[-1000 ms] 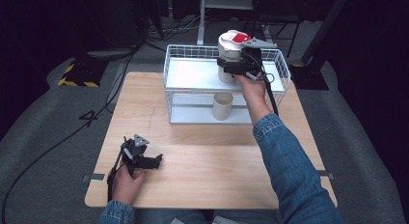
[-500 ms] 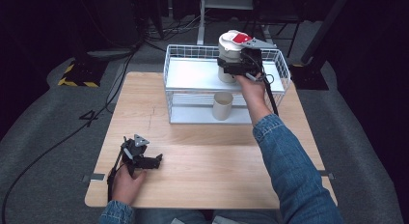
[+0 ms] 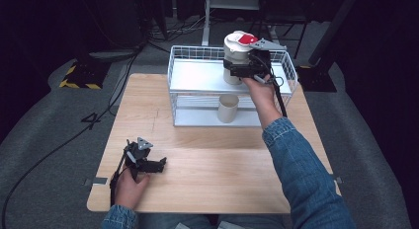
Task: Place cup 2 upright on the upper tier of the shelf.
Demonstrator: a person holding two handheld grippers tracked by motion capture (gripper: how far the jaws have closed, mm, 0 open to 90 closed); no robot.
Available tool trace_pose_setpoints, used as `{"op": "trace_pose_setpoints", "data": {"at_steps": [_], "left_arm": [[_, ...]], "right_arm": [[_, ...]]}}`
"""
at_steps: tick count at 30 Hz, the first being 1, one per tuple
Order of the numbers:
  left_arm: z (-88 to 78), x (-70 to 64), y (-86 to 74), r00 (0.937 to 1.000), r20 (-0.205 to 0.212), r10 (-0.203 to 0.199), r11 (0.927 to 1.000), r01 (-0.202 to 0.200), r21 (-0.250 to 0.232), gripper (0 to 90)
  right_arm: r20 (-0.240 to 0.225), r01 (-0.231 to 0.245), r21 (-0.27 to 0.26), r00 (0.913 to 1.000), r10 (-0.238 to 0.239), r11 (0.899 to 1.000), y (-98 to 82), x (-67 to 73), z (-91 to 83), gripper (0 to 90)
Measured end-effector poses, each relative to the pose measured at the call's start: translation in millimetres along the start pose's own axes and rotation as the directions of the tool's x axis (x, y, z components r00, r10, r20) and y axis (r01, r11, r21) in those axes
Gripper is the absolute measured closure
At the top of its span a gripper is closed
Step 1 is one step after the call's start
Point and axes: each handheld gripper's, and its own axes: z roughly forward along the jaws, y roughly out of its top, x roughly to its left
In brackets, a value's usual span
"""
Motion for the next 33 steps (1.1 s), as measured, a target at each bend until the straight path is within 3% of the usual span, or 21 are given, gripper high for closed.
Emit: {"op": "trace_pose_setpoints", "data": {"at_steps": [9,18,25,33], "left_arm": [[0.0,0.0,0.0,1.0,0.0,0.0,1.0,0.0,0.0,0.6],[-0.4,0.1,-0.1,1.0,-0.004,0.003,1.0,-0.003,0.001,0.7],[-1.2,-0.8,-1.3,1.0,-0.003,-0.001,1.0,0.001,0.0,0.6],[-2.1,-1.1,-2.0,1.0,0.002,0.0,1.0,0.0,0.004,0.7]], "right_arm": [[-0.016,0.0,0.001,0.9999,0.0,1.0,1.3,-2.6,-14.0,6.0],[-0.041,0.015,0.025,0.999,-0.014,1.0,-1.6,-4.6,-40.2,5.8],[-0.05,0.048,0.065,0.9977,-0.045,0.997,-11.1,-5.5,-67.6,5.8],[-0.083,0.072,0.072,0.9944,-0.066,0.995,-23.7,-1.0,-98.5,5.8]]}}
